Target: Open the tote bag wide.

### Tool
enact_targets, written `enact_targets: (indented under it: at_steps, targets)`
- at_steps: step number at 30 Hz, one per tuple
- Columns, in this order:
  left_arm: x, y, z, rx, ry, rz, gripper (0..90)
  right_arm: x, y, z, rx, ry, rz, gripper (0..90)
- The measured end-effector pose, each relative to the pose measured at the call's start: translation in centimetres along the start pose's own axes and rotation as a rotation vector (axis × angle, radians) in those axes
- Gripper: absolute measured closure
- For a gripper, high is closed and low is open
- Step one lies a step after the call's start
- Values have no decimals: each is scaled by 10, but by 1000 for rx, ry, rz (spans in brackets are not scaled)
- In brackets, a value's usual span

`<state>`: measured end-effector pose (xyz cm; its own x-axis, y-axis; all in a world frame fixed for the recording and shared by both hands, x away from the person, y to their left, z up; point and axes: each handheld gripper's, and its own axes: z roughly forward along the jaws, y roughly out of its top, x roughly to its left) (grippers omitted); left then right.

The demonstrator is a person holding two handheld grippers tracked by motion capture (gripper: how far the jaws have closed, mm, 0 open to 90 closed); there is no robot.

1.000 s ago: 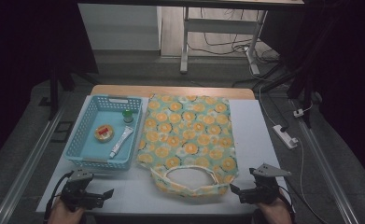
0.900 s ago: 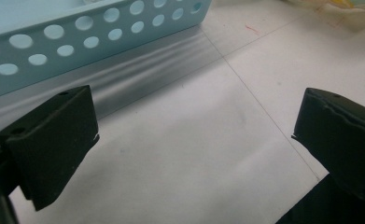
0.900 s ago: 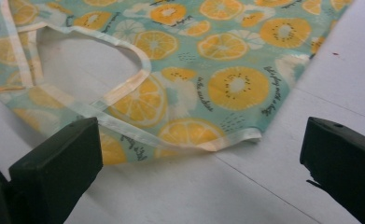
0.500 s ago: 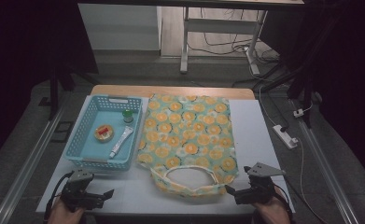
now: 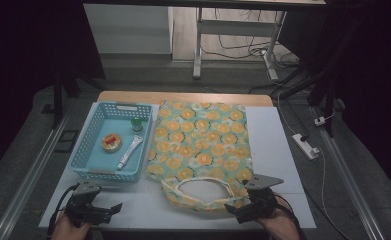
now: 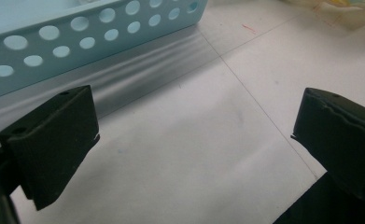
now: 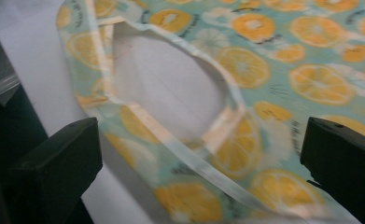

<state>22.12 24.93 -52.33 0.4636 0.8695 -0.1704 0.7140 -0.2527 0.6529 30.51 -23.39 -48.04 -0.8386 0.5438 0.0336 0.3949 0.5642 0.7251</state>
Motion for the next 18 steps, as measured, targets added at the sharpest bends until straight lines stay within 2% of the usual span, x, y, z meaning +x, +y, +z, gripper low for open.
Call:
enact_targets:
  at_steps: [9,15,18]
  targets:
    - [0,0,0,2,0,0,2,14,15,21,41,100,-12,0]
    - [-1,0,0,3,-1,3,3,24,24,34,59,127,-35,0]
    - [-1,0,1,5,-1,6,3,27,28,41,64,125,-53,9]
